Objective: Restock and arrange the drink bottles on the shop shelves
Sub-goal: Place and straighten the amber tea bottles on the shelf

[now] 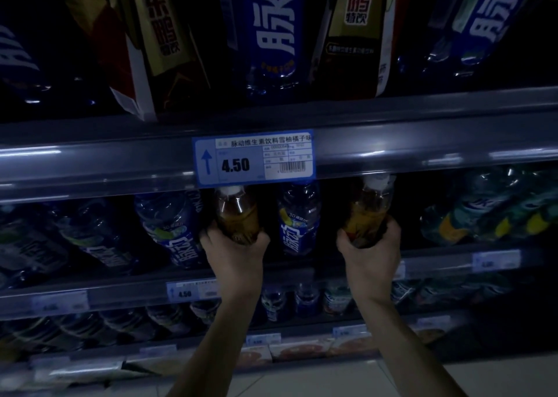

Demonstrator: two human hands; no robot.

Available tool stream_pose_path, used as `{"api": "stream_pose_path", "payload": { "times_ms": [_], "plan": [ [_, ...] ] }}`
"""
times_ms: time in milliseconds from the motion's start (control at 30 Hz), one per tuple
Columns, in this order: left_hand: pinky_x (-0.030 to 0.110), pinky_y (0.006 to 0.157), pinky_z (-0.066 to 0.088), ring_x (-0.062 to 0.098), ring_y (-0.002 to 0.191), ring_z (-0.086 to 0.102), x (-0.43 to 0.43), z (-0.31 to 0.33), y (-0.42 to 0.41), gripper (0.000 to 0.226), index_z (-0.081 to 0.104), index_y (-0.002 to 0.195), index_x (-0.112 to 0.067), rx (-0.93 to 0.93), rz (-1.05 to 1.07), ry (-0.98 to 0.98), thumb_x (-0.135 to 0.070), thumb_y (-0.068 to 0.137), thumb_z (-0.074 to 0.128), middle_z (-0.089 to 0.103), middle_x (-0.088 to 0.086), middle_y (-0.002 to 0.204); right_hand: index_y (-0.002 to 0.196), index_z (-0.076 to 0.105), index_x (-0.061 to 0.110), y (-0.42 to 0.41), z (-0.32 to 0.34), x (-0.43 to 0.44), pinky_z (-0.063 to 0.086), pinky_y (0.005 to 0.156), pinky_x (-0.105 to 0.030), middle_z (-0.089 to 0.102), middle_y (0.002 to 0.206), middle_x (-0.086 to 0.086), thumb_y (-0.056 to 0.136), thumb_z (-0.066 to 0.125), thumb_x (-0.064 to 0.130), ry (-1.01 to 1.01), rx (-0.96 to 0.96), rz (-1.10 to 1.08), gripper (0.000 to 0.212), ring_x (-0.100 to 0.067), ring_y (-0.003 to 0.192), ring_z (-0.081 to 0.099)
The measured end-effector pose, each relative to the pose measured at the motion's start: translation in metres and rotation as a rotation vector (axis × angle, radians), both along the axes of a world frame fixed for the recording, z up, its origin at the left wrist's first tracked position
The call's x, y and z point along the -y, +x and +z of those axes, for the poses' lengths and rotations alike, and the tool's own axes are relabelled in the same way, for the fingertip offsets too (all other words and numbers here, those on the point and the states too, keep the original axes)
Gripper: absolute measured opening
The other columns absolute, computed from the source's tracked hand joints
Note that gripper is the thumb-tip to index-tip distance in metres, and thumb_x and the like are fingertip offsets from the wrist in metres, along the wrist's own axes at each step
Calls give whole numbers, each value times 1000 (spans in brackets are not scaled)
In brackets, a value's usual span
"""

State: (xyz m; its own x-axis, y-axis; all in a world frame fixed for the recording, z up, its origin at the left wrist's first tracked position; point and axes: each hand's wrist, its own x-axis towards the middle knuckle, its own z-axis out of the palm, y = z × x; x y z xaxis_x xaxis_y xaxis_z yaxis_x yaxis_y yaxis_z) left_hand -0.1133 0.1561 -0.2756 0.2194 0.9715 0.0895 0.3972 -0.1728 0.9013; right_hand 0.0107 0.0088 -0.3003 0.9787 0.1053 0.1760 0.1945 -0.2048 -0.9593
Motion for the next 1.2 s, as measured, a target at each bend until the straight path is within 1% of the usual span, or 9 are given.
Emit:
{"api": "stream_pose_path", "payload": {
  "times_ms": [100,233,333,500,800,933,1000,1067,1200],
  "plan": [
    [35,78,43,16,92,46,-1,0,-2,68,47,117,-11,0,-3,11,-25,60,83,41,1,104,128,46,17,-2,1,3,45,78,-11,59,110,-3,71,83,25,20,6,20,69,-16,100,60],
    [38,74,44,19,89,47,5,0,-15,58,43,103,-23,-13,-75,68,-25,62,83,41,-1,99,132,43,17,-12,3,6,49,90,-28,59,118,-6,71,83,21,56,-9,40,73,-19,107,59],
    [38,78,45,20,93,49,12,6,-23,57,40,103,-29,53,-131,82,-23,65,83,45,1,104,132,44,18,-19,12,8,50,86,-23,60,116,-5,71,83,22,57,18,44,72,-19,105,61],
    [40,80,50,18,96,53,22,23,-36,61,43,107,-30,99,-154,93,-26,63,85,47,-1,106,130,46,16,-39,29,18,44,76,-3,62,112,-1,69,85,18,58,50,27,72,-13,99,61],
    [20,75,38,6,90,42,67,60,-66,62,50,110,-12,22,-293,156,-18,60,86,42,0,104,130,48,14,-81,75,49,39,73,3,59,111,3,68,84,16,99,60,-40,71,20,97,52],
    [3,69,37,-7,90,43,87,89,-71,57,51,103,-10,51,-351,201,-19,59,86,41,3,100,130,49,17,-94,103,66,37,74,4,58,112,3,67,86,20,55,71,-84,74,15,94,52],
    [-3,72,33,-15,94,42,95,105,-71,57,51,103,-11,76,-379,242,-19,59,87,42,3,99,131,48,20,-98,118,74,38,77,2,58,114,3,66,85,22,64,71,-101,74,4,99,54],
    [-1,70,35,-10,93,44,101,121,-69,58,52,105,-12,92,-408,251,-22,59,87,40,0,99,128,48,25,-101,133,80,43,82,-7,58,114,5,67,84,26,68,73,-105,71,-5,104,56],
    [5,67,36,1,85,44,118,157,-58,61,52,108,-13,89,-472,297,-30,60,85,39,-6,100,123,47,34,-96,164,99,50,86,-25,58,111,6,67,84,29,64,89,-128,67,-8,103,58]
  ]
}}
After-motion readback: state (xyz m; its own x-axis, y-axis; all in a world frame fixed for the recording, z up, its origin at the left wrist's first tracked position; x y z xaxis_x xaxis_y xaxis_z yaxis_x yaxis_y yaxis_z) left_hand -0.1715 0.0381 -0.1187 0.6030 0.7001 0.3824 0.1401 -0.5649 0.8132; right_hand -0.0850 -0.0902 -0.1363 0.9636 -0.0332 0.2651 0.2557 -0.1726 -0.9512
